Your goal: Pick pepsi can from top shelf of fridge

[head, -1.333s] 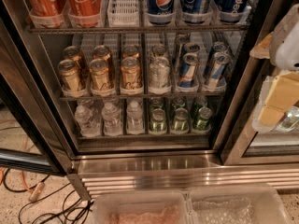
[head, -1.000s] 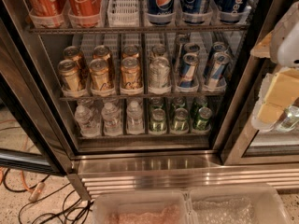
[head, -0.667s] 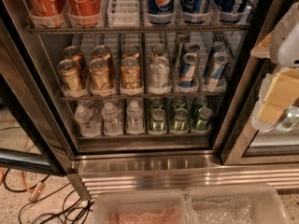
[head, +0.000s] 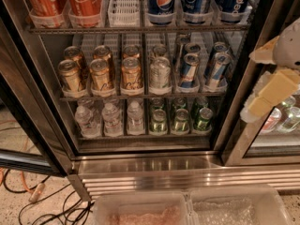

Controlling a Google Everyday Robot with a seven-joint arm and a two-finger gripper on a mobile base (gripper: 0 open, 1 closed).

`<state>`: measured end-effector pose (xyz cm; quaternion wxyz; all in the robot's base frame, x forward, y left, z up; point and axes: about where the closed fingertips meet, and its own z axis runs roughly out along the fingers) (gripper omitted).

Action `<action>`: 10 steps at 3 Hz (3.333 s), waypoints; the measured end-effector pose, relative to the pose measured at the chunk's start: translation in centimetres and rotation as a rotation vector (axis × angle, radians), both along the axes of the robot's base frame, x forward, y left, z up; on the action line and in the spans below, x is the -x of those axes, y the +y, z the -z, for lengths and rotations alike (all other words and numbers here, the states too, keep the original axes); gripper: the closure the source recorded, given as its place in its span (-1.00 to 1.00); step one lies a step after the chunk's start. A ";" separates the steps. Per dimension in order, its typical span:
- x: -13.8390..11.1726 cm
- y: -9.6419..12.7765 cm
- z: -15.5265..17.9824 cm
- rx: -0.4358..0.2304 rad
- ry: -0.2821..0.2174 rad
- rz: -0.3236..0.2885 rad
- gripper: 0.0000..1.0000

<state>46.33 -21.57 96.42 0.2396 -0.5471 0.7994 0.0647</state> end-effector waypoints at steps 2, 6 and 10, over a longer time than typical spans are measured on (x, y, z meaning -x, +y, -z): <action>-3.1 1.7 0.3 -0.383 -0.011 0.157 -1.00; -5.5 2.0 -3.8 -0.606 -0.188 0.470 -1.00; -9.0 4.0 -5.8 -0.791 -0.448 0.581 -1.00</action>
Offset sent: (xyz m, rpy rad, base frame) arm 0.0486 0.0100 0.0091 0.5865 -0.0519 -0.2782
